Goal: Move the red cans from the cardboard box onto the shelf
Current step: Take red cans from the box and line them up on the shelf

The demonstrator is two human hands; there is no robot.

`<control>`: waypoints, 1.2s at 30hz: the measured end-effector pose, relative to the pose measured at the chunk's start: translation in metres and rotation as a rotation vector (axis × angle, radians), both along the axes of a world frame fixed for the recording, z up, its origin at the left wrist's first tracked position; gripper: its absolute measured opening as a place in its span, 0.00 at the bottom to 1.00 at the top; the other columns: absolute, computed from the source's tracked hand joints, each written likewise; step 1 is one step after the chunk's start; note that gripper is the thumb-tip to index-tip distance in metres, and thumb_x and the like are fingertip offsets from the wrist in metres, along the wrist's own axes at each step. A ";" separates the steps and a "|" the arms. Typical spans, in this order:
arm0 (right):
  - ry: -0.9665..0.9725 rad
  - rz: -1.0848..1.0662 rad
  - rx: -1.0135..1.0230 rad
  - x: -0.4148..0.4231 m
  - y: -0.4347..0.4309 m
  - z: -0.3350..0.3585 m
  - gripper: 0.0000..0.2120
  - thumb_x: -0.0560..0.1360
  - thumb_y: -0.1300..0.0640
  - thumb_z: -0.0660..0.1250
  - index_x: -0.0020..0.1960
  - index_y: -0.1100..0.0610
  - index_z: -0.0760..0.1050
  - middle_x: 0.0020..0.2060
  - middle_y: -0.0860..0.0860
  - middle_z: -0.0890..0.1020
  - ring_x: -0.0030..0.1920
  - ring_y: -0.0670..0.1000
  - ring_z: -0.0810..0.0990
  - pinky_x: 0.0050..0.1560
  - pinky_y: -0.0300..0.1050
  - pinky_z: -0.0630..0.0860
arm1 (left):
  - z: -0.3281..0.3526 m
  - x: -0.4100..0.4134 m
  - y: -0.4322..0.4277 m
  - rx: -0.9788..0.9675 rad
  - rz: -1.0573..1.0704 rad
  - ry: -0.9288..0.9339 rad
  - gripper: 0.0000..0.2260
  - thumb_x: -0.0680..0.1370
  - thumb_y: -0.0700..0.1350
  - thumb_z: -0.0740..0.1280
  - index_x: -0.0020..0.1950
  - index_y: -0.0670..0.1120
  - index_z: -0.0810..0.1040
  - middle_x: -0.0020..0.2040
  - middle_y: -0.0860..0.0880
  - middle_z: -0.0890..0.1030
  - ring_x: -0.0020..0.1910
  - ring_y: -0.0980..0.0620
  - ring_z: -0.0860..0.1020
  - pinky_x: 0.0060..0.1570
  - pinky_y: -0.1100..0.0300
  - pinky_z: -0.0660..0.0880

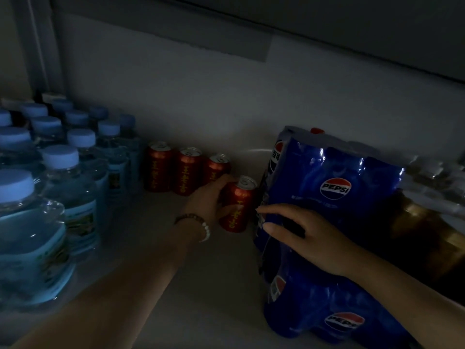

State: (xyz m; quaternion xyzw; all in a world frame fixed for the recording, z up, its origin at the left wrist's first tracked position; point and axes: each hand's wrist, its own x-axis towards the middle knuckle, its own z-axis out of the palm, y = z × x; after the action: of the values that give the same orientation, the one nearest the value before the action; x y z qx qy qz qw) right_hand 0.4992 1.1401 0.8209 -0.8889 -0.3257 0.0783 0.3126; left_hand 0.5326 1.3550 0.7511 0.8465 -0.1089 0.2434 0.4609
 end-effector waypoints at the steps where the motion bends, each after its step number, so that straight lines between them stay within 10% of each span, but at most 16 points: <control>1: 0.003 0.002 0.001 0.000 0.000 0.000 0.25 0.68 0.32 0.57 0.64 0.36 0.70 0.63 0.33 0.72 0.63 0.30 0.68 0.62 0.31 0.65 | 0.000 0.009 0.001 0.076 0.043 0.004 0.27 0.71 0.45 0.73 0.68 0.49 0.68 0.63 0.53 0.73 0.60 0.56 0.71 0.58 0.69 0.68; 10: 0.008 -0.016 -0.006 0.000 -0.001 -0.001 0.26 0.66 0.30 0.57 0.63 0.33 0.69 0.63 0.32 0.72 0.63 0.30 0.68 0.57 0.29 0.67 | -0.001 0.044 0.008 0.831 0.240 -0.250 0.32 0.61 0.52 0.77 0.63 0.46 0.75 0.59 0.43 0.79 0.60 0.37 0.75 0.61 0.37 0.63; 14: 0.006 -0.007 -0.013 0.001 -0.002 -0.002 0.26 0.67 0.27 0.56 0.63 0.32 0.68 0.63 0.31 0.72 0.63 0.29 0.67 0.58 0.29 0.66 | 0.016 0.051 0.013 0.784 0.250 -0.224 0.23 0.69 0.48 0.70 0.64 0.46 0.75 0.62 0.42 0.77 0.67 0.35 0.67 0.66 0.41 0.46; 19: -0.011 -0.009 -0.012 0.003 -0.001 -0.004 0.26 0.67 0.27 0.55 0.62 0.31 0.69 0.63 0.30 0.71 0.63 0.29 0.67 0.60 0.30 0.66 | 0.015 0.065 0.016 0.830 0.219 -0.230 0.25 0.62 0.42 0.78 0.57 0.40 0.79 0.56 0.38 0.80 0.62 0.31 0.71 0.62 0.36 0.50; 24: -0.019 -0.023 -0.035 0.003 -0.002 -0.003 0.27 0.67 0.28 0.55 0.63 0.33 0.69 0.64 0.32 0.71 0.64 0.31 0.67 0.63 0.33 0.66 | 0.014 0.072 0.011 0.784 0.259 -0.148 0.23 0.77 0.45 0.65 0.72 0.47 0.65 0.72 0.45 0.65 0.76 0.45 0.49 0.70 0.51 0.33; 36: -0.028 -0.006 -0.041 0.004 -0.001 -0.003 0.28 0.67 0.29 0.56 0.64 0.36 0.70 0.65 0.35 0.72 0.64 0.32 0.68 0.64 0.34 0.65 | 0.012 0.071 0.017 0.780 0.238 -0.021 0.36 0.75 0.54 0.66 0.76 0.53 0.48 0.77 0.48 0.54 0.76 0.46 0.46 0.72 0.51 0.38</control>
State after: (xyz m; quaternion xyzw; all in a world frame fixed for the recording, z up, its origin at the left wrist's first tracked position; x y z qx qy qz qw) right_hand 0.5030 1.1388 0.8175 -0.8970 -0.3259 0.0718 0.2898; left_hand 0.6035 1.3716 0.7629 0.9619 -0.0990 0.2442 0.0727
